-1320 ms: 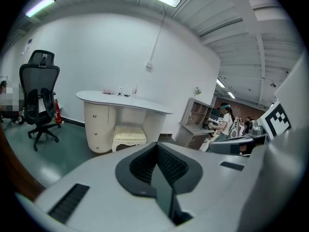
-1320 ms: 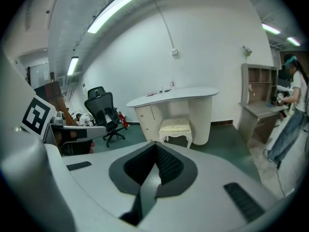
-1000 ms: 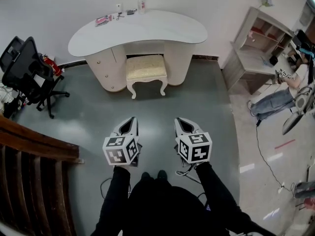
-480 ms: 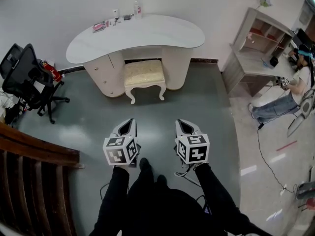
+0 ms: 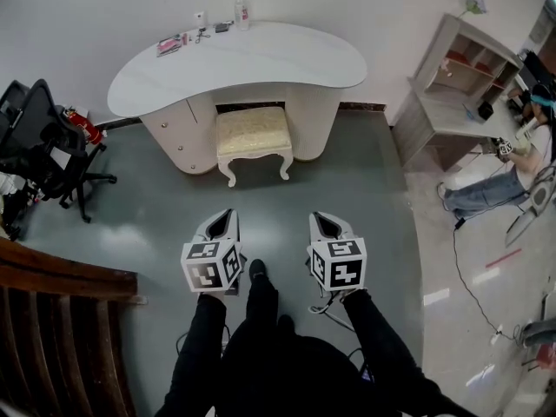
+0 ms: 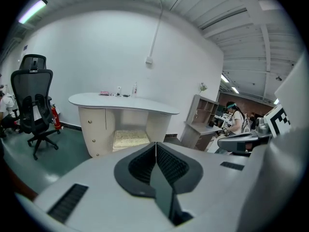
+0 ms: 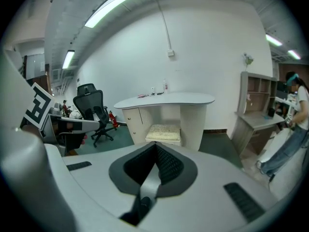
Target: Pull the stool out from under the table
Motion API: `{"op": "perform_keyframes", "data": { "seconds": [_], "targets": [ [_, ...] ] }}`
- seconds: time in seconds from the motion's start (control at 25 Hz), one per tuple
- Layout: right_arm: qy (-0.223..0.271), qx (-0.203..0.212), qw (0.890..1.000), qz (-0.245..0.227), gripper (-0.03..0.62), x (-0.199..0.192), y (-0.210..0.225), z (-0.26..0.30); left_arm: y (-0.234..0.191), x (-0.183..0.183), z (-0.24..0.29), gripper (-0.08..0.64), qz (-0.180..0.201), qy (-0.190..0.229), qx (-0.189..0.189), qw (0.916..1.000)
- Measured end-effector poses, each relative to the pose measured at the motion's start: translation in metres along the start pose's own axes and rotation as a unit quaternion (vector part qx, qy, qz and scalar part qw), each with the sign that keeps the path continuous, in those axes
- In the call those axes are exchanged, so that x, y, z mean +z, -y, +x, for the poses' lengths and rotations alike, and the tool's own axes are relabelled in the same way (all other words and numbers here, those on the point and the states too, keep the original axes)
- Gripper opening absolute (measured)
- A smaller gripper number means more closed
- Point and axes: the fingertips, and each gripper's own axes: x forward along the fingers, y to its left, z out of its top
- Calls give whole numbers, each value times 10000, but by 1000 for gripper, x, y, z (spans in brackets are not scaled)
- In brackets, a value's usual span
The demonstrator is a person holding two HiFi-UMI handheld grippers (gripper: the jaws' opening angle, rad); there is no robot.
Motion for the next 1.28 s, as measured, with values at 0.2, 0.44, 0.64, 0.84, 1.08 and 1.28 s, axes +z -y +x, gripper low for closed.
{"op": "perform_keyframes", "data": {
  "seconds": [0.2,0.44,0.64,0.84,1.08,1.28],
  "targets": [
    [-65,-121,9999,4,3,18,6,38,-30,12,39,9,-18,-116,-20,9999],
    [-293,-276,9992,7,3,40,8,92,-66,29,87,9,-9,-324,-53,9995],
    [-458,-444,9980,3,3,52,7,137,-93,34,122,9,-8,-476,-119,9988],
    [-587,-546,9968,-69,3,60,1,176,-121,37,149,9,100,-549,-135,9984],
    [-800,-550,9951,-169,3,49,4,210,-150,22,177,11,-133,-650,-34,9978],
    [-957,-536,9937,-241,3,33,10,251,-176,1,206,11,-261,-786,109,9965]
  ]
}}
